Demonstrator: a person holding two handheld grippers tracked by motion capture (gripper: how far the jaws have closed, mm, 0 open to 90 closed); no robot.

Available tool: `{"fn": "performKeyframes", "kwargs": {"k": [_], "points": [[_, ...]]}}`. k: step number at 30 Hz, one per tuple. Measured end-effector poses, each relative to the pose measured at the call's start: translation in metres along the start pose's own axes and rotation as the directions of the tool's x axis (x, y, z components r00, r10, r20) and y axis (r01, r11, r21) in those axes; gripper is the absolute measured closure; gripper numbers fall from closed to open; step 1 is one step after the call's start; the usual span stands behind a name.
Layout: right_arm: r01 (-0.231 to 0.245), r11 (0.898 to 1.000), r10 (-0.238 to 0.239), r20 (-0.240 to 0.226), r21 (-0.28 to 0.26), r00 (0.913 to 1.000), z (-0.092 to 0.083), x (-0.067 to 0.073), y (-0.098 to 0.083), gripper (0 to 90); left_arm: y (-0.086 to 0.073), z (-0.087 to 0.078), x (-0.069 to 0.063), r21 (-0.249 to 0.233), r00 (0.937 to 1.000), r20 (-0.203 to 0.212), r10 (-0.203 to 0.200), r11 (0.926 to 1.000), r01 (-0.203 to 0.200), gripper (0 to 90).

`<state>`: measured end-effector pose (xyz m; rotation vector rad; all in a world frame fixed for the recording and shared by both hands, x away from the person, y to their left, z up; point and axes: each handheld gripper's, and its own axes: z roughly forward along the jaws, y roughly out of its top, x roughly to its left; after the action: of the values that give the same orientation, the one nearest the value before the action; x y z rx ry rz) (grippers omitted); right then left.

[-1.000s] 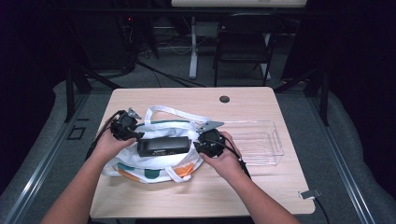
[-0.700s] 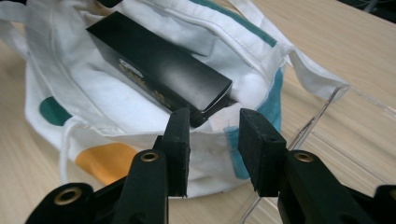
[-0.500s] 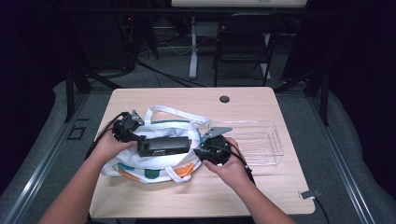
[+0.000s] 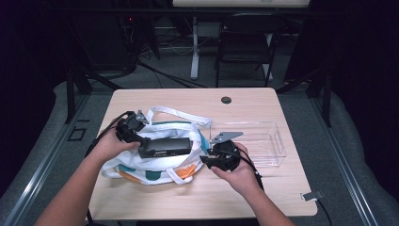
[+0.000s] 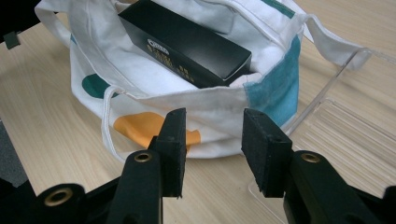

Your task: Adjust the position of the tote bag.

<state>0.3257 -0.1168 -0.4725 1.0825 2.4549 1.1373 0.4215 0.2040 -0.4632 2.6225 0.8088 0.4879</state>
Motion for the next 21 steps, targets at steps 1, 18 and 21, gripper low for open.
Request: {"fn": "performKeyframes", "kwargs": {"k": [1,18,21], "points": [[-0.005,1.0,0.005,-0.004,0.005,1.0,-0.001,0.0,-0.001,59.6,0.0,0.0,0.0,-0.008,1.0,0.006,-0.006,1.0,0.006,43.1],[0.045,0.999,-0.045,0.031,0.004,0.9985,-0.011,-0.003,-0.014,46.0,-0.002,0.008,-0.002,0.063,0.9971,0.05,0.058,0.9962,-0.061,42.2],[0.043,0.999,-0.043,0.035,0.005,0.9985,-0.012,-0.003,-0.015,45.8,-0.002,0.008,-0.001,0.066,0.9962,0.056,0.067,0.9953,-0.071,42.2]]}}
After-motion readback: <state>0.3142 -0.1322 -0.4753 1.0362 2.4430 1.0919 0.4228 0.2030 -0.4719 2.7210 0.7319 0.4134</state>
